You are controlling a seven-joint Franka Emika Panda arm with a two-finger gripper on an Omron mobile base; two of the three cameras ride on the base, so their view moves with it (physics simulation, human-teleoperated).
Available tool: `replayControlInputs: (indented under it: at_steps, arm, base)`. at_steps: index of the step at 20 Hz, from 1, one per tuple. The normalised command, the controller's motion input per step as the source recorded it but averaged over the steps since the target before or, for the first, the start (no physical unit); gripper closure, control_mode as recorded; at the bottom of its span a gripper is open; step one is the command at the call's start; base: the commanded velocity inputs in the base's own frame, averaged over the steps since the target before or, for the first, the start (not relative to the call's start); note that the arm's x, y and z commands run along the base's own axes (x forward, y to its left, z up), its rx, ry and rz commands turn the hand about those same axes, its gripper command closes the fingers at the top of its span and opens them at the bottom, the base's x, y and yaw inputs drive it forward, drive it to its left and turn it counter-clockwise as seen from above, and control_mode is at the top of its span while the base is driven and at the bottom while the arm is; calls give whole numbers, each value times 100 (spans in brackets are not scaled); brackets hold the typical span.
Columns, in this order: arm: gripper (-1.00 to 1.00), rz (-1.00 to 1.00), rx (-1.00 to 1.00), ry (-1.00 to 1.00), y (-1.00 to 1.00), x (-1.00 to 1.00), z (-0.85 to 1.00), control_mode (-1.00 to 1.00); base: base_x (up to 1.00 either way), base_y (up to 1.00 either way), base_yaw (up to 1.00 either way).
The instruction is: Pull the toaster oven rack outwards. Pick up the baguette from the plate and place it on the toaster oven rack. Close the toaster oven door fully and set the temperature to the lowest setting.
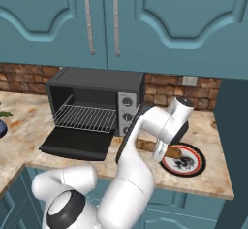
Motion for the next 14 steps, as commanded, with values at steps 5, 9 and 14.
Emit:
replayControlInputs:
  at_steps: [5, 9, 14]
  arm:
    - [100, 0, -8, -5, 100, -40, 38, -100]
    - [100, 0, -9, -8, 100, -2, 57, -100]
    - [100, 0, -7, -7, 100, 7, 59, -100]
  base:
    - [0, 0, 0]
    - [0, 0, 0]
    - [0, 0, 0]
